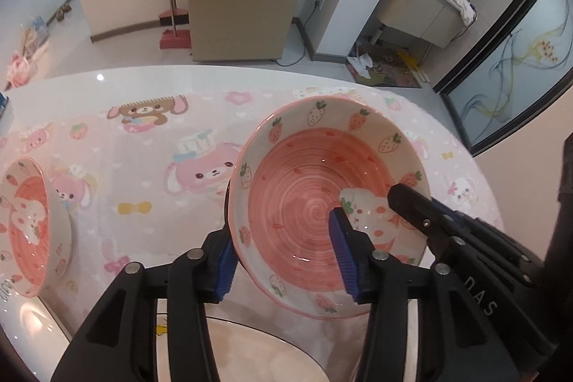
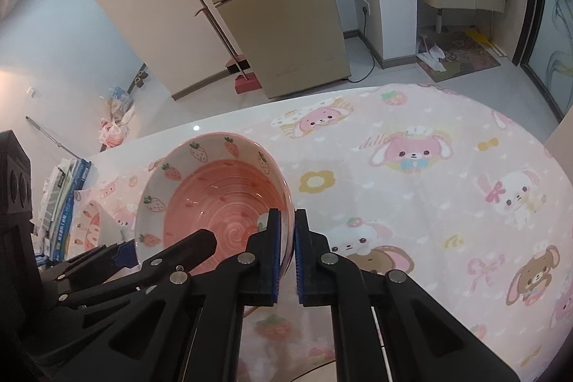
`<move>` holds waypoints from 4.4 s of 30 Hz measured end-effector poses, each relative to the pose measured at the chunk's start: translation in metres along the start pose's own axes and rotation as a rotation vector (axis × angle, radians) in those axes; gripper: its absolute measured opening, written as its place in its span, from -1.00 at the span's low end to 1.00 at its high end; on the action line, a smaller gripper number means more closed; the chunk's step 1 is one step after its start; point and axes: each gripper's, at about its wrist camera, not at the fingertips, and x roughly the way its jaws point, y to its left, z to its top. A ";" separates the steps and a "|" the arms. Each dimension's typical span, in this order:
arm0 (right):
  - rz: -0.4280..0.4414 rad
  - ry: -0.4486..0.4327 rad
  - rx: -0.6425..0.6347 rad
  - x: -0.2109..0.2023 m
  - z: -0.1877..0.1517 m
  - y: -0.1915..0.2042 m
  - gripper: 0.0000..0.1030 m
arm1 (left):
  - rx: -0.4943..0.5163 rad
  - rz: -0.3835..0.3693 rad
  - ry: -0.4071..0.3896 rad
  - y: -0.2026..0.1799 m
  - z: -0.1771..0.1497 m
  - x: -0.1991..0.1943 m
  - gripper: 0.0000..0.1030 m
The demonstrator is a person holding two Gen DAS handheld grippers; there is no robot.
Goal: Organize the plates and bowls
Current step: 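Lower the pink bowl onto the cloth and open both grippers, then move both grippers to the second pink strawberry bowl, then close the left gripper on the second bowl rim while the right gripper grips it too, then lift the second pink bowl with both grippers toward the first pink bowl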
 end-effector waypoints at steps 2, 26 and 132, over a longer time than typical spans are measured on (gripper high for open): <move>0.005 -0.001 0.008 0.000 0.000 -0.002 -0.86 | 0.004 0.002 -0.005 -0.001 0.000 -0.004 -0.04; -0.080 0.012 0.035 -0.005 0.004 -0.010 -0.41 | 0.005 0.045 -0.192 0.012 0.004 -0.061 0.33; 0.135 0.175 -0.207 0.100 -0.057 0.244 -0.71 | -0.248 0.081 -0.016 0.259 -0.028 -0.062 -0.89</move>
